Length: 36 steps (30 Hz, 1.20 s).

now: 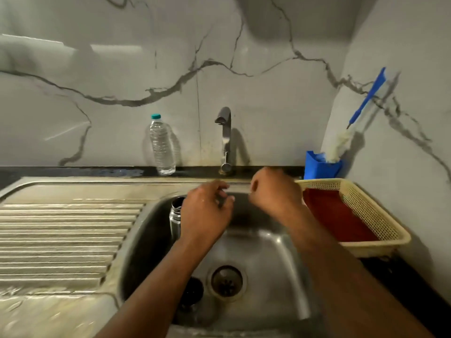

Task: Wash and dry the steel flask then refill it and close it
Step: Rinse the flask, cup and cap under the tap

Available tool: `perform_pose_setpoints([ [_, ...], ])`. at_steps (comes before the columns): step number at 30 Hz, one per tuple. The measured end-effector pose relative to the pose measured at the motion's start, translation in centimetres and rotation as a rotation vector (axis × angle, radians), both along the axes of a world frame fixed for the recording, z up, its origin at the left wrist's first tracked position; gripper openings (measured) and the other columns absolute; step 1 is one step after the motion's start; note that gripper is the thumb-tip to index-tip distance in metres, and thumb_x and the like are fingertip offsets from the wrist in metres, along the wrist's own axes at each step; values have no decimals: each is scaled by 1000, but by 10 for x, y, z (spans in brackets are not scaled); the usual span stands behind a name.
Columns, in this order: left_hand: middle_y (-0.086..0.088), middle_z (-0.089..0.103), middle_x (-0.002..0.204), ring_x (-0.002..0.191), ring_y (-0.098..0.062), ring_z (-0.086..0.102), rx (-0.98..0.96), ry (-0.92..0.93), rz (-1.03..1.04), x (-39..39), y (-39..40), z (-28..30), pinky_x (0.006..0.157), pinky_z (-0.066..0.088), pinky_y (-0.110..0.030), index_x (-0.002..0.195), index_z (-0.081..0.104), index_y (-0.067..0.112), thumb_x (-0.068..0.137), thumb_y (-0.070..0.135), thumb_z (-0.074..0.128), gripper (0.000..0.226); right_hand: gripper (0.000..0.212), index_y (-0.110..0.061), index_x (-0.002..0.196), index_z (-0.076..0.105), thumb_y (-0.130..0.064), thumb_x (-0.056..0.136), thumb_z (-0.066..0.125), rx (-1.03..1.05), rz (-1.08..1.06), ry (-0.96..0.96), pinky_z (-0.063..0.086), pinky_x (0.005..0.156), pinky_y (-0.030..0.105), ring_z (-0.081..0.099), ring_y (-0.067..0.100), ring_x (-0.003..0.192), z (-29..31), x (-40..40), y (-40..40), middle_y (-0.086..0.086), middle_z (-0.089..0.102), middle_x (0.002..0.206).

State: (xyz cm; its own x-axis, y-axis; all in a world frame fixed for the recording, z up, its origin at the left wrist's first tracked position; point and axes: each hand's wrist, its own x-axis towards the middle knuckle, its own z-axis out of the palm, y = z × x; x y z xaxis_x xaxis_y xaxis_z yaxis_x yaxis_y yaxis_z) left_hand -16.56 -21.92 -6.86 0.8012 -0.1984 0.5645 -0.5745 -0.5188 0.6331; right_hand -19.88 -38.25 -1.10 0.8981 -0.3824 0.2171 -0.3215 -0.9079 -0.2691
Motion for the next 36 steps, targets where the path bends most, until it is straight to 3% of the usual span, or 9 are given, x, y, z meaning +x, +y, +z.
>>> perform_pose_setpoints([
  [5, 8, 76, 90, 89, -14, 72, 104, -2, 67, 62, -22, 44, 81, 56, -28, 113, 76, 24, 88, 31, 77, 27, 18, -24, 97, 76, -33, 83, 73, 244, 61, -1, 54, 79, 30, 72, 20, 96, -61, 24, 36, -2, 75, 99],
  [9, -3, 78, 110, 103, -22, 70, 219, 51, 63, 121, -51, 50, 81, 48, -28, 123, 76, 21, 89, 32, 78, 36, 18, -30, 105, 73, -38, 89, 69, 285, 26, -33, 57, 89, 35, 71, 20, 104, -90, 30, 32, -4, 75, 104],
  [14, -5, 80, 98, 85, -18, 67, 239, -7, 30, 156, -66, 43, 72, 50, -29, 104, 84, 17, 93, 27, 78, 16, 26, -33, 113, 70, -43, 89, 68, 303, 40, -34, 59, 90, 39, 70, 19, 105, -104, 37, 36, -6, 75, 107],
  [19, 1, 80, 86, 66, -3, 64, 211, 8, 21, 175, -65, 45, 59, 42, -8, 91, 86, 14, 90, 22, 83, 8, 30, -33, 119, 69, -44, 91, 69, 309, 75, -42, 57, 87, 31, 70, 15, 104, -108, 43, 44, -10, 75, 107],
  [22, -1, 80, 77, 69, -14, 75, 168, 100, 15, 184, -59, 46, 70, 63, -28, 84, 86, 12, 86, 21, 87, 9, 33, -33, 119, 68, -46, 89, 71, 320, 96, -50, 58, 86, 32, 70, 14, 102, -109, 44, 49, -11, 75, 102],
  [27, -16, 76, 74, 69, -25, 76, 264, 72, 62, 196, -47, 42, 64, 65, -44, 71, 78, 2, 79, 1, 81, 8, 50, -33, 124, 66, -52, 78, 76, 405, 144, -58, 60, 84, 34, 70, 8, 93, -114, 46, 52, -14, 74, 93],
  [31, -11, 79, 81, 79, -24, 76, 237, 138, 16, 190, -41, 41, 74, 65, -43, 83, 83, 6, 84, 8, 80, 4, 69, -36, 133, 59, -61, 72, 78, 445, 235, -78, 59, 83, 32, 69, 7, 95, -115, 46, 63, -15, 71, 108],
  [34, -7, 79, 111, 104, -21, 74, 187, 245, -38, 171, -17, 48, 98, 59, -42, 131, 72, 13, 91, 39, 80, 48, 84, -38, 140, 52, -67, 67, 80, 465, 282, -66, 56, 84, 31, 68, 9, 102, -118, 45, 70, -13, 67, 121],
  [36, -5, 74, 121, 110, -18, 69, 200, 344, -123, 142, 16, 54, 100, 55, -39, 143, 60, 15, 85, 58, 79, 74, 85, -36, 141, 52, -66, 67, 83, 470, 299, -44, 57, 86, 33, 67, 11, 106, -120, 44, 71, -11, 67, 122],
])
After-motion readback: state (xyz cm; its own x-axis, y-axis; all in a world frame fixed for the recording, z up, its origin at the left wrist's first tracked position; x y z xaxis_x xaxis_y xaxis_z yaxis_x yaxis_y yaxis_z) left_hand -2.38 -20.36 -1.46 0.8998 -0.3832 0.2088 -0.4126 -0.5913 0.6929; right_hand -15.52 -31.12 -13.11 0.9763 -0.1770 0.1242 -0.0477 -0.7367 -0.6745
